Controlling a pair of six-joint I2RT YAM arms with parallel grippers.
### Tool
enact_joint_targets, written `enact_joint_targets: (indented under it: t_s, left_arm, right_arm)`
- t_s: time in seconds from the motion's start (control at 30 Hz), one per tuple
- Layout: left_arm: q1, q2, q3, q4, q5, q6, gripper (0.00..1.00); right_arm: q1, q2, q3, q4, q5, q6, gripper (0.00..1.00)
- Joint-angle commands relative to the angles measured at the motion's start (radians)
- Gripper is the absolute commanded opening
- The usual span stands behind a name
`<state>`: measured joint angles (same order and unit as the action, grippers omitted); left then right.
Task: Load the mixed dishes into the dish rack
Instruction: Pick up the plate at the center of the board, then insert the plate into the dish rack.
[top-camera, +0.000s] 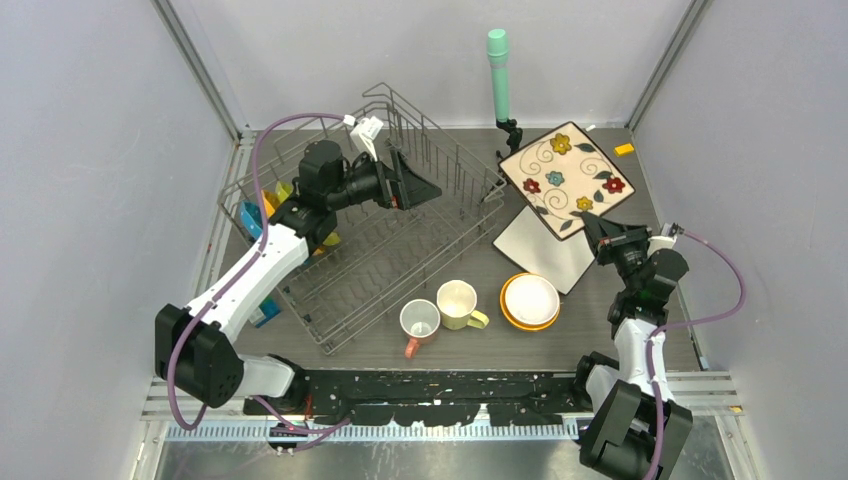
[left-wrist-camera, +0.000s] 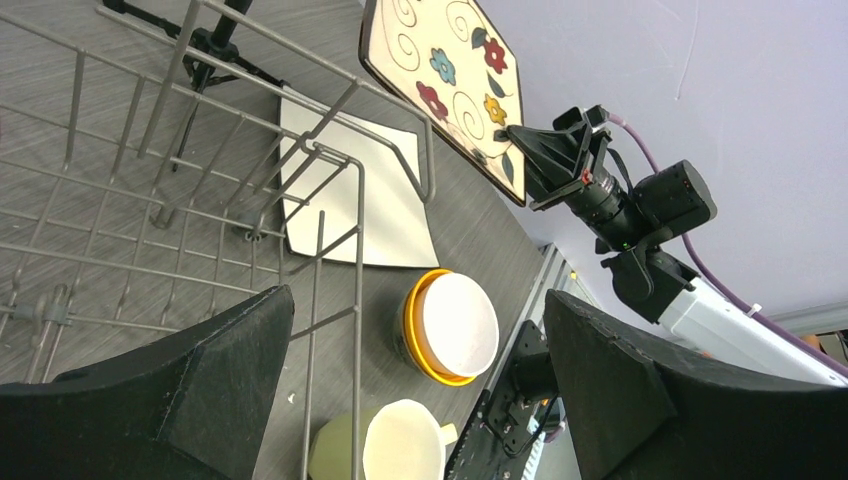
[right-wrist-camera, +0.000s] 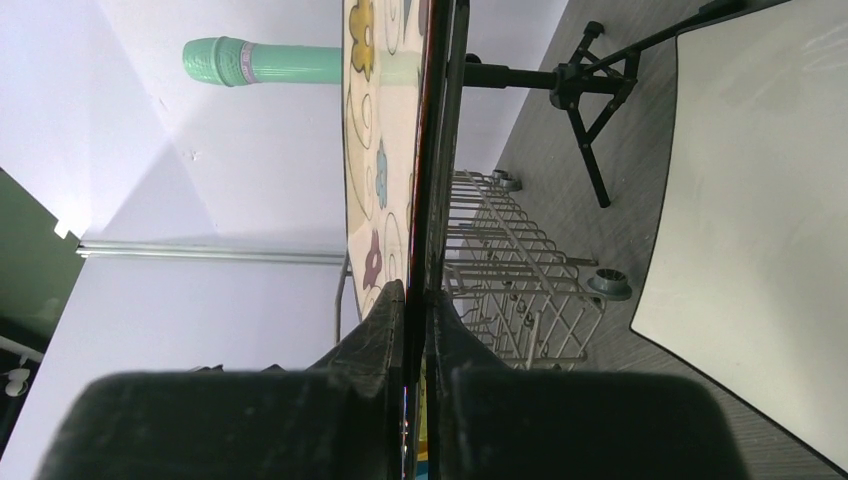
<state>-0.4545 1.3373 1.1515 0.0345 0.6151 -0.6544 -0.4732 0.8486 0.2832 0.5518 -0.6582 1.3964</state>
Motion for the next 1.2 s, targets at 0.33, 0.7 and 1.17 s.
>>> enact_joint_targets:
  t_s: [0.33, 0.7, 1.17]
  left_arm:
    - [-0.021, 0.028, 0.065, 0.072, 0.026, -0.010, 0.98]
    - [-0.052, 0.099, 0.129, 0.075, 0.011, -0.010, 0.98]
    - [-0.134, 0.254, 0.215, 0.089, 0.003, 0.022, 0.97]
  right_arm:
    - [-0.005, -0.051, 0.189, 0.313, -0.092, 0.087, 0.00]
    - [0.018, -0.074, 0.247, 0.126, -0.220, -0.035, 0.00]
    - [0.035, -0.079, 0.245, 0.098, -0.371, -0.045, 0.00]
